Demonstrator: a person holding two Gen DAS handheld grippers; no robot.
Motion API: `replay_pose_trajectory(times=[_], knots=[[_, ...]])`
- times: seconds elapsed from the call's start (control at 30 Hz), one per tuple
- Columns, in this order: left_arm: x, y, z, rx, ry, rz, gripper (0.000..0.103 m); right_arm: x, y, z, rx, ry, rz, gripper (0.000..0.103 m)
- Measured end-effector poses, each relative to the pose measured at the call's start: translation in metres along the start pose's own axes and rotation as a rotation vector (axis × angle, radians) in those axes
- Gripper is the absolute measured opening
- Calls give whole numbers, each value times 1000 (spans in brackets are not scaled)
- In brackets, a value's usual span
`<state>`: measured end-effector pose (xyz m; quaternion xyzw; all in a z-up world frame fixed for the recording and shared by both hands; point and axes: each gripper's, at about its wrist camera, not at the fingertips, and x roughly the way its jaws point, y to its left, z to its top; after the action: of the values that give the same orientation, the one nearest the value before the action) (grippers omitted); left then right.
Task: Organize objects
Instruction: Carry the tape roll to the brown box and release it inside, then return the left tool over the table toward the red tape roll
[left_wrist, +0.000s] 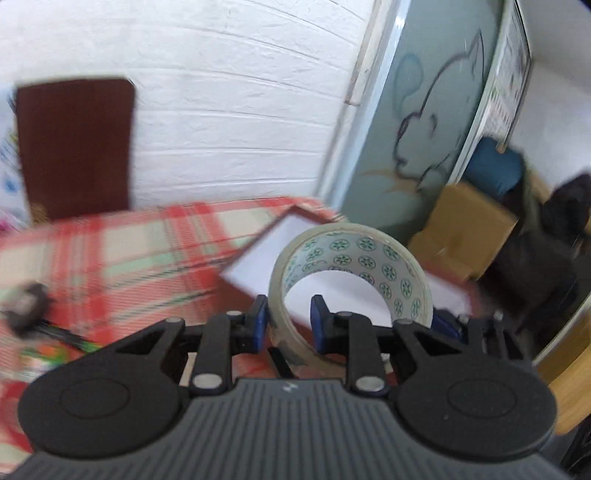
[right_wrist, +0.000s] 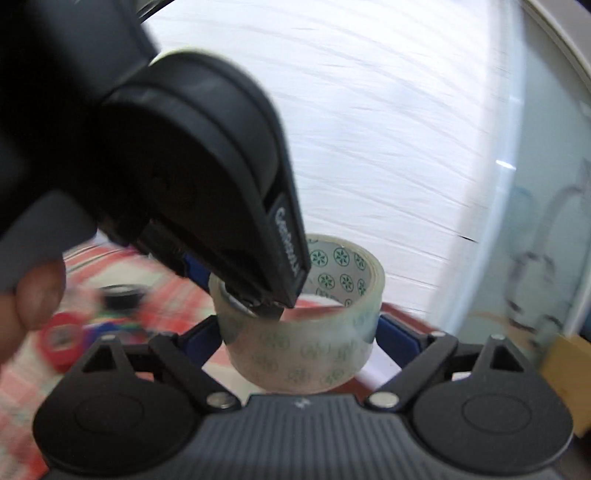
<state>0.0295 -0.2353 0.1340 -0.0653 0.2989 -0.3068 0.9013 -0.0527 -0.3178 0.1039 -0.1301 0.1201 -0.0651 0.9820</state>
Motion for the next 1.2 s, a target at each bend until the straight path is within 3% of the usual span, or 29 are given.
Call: replay_pose_trajectory(times=[0.1,0.17,0.37,0.43,0.53,0.63,0.73,0.87,1.0,1.1,1.2], knots=[[38,-8,-11,-78,79,-28,26,19,-30,-15,-1,60,-26,93],[38,-20,-17,-46,39,-5,26,25,-40,-29,37,92,-2,93],[44,-39,-2,47,75,55,29,30,-51,-33,35,64,3,93],[52,-46,11,71,102,30,29,32,-59,-32,43,58,-14,93],[73,-59,23,79,196,-40,29,41,-79,-28,77,92,-39,102],[78,-70,31,92,250,-54,30,39,-97,-25,136,120,-36,101],[51,-77,42,107,164,-71,30,19,-99,-24,142,65,-31,101],[6,-81,65,116,81,-92,30,14,-110,2,231,27,81,101],[-56,-70,83,168,-42,-61,31,-5,-120,32,336,-46,173,101],[-101,-45,85,183,-101,-19,32,-38,-117,56,416,-85,247,101],[-137,-6,71,189,-126,99,40,-49,-102,63,463,-113,318,101]])
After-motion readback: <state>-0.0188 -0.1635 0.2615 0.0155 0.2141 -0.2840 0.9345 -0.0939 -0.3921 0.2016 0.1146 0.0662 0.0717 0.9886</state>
